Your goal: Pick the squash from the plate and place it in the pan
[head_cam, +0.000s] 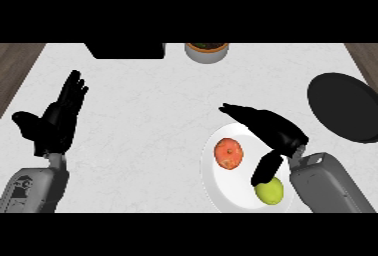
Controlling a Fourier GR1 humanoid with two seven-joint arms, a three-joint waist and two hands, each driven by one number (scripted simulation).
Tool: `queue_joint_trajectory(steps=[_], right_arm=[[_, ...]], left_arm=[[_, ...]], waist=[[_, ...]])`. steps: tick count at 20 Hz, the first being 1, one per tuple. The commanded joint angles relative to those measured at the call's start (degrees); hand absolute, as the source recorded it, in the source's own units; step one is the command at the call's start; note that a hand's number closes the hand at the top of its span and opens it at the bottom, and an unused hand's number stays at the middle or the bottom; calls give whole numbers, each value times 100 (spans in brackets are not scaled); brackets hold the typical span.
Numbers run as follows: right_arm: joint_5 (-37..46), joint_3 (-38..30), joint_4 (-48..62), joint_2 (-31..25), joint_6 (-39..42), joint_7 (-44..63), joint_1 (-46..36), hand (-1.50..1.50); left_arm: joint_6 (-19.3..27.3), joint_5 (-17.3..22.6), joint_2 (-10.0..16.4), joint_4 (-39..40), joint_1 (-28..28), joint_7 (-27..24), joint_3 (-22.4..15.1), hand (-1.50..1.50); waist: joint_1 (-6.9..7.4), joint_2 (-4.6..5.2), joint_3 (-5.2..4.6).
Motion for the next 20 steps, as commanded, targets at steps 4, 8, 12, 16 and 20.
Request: queue_joint_trajectory(steps=[4, 8, 12, 16, 20], right_arm=[[533, -129, -23, -17, 292, -325, 236, -150], [1223, 420, 234, 202, 102, 92, 98, -150], [1526, 287, 879, 421, 148, -12, -234, -150], [1741, 357, 878, 618, 302, 156, -217, -150], [1817, 38, 1192, 739, 498, -103, -518, -150]], left_arm=[[-203, -48, -12, -269, 110, 210, 179, 0], [-235, -8, -115, -90, 136, 0, 186, 0], [-171, -240, -161, -178, 198, 8, 163, 0], [-554, -25, -93, 517, 113, -595, 464, 0], [-336, -203, -158, -337, 17, 249, 318, 0]], waist=[[-4, -5, 1], [3, -4, 0], [13, 0, 0], [-2, 2, -1], [12, -3, 1]])
